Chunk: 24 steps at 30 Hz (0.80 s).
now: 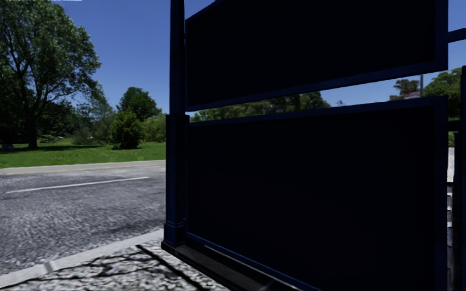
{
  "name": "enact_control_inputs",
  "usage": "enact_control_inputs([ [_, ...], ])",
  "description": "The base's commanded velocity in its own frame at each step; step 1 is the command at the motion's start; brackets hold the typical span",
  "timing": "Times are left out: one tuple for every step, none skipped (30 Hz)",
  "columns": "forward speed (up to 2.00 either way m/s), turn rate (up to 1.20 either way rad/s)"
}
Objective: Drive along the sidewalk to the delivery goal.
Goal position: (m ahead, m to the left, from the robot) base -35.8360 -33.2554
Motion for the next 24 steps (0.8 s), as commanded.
enact_control_inputs([
  [-0.65, 0.28],
  [-0.64, 0.34],
  [-0.63, 0.37],
  [-0.62, 0.38],
  [-0.62, 0.38],
  [-0.62, 0.38],
  [-0.62, 0.39],
  [-0.62, 0.39],
  [-0.62, 0.39],
  [-0.62, 0.39],
  [-0.61, 0.41],
  [-0.61, 0.43],
  [-0.61, 0.46],
  [-0.61, 0.46],
  [-0.61, 0.48],
  [-0.61, 0.48],
  [-0.61, 0.49],
  [-0.61, 0.49],
  [-0.61, 0.49],
  [-0.61, 0.5],
  [-0.61, 0.51],
  [-0.61, 0.53],
  [-0.61, 0.53],
  [-0.61, 0.56],
])
